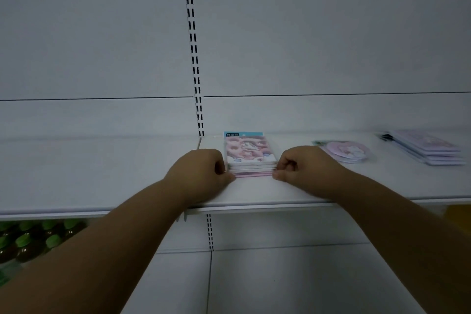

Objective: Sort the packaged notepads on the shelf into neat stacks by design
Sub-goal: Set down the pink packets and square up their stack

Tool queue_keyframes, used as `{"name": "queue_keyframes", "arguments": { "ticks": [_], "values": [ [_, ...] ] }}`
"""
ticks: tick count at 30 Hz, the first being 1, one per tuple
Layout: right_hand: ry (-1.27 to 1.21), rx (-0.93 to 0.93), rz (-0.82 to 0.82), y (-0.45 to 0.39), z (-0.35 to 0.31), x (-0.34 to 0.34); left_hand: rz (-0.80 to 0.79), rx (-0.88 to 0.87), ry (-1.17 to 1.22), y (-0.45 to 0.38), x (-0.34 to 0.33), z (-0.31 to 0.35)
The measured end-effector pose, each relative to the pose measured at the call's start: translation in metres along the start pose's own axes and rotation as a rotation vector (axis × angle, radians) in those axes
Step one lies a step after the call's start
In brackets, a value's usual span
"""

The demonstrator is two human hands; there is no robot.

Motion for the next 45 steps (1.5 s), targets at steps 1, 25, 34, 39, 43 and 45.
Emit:
{"name": "queue_keyframes", "arguments": {
  "ticks": [1, 25, 34, 39, 43, 45],
  "values": [
    [0.003, 0.003, 0.005, -0.002, 0.000, -0.002, 0.006, 0.008, 0.015, 0.000, 0.000, 0.000],
    [0.111, 0.127, 0.011, -0.002, -0.005, -0.007, 0.130, 0.061, -0.017, 0.000, -0.009, 0.001],
    [0.131, 0.112, -0.026, -0.003, -0.007, -0.009, 0.139, 0.037, 0.033, -0.001, -0.009, -0.002],
    [0.145, 0.066, 0.001, -0.001, -0.011, -0.009, 0.162, 0.042, 0.050, -0.002, -0.010, -0.005],
    [0.164, 0.048, 0.048, 0.002, -0.015, -0.009, 0.203, 0.001, 0.080, -0.003, -0.011, -0.005],
    [0.160, 0.060, 0.054, 0.002, -0.015, -0.008, 0.205, -0.014, 0.072, -0.003, -0.010, -0.004]
  ]
}}
Point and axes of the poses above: each hand's wrist, its own y-axis away from the middle knuckle, its own x-axis out of the back of the hand, z = x × y, the point moved 3 cm from there along -y, towards the middle knuckle, and after that the axes turned 7 degrees about x, right-handed, at the moved point
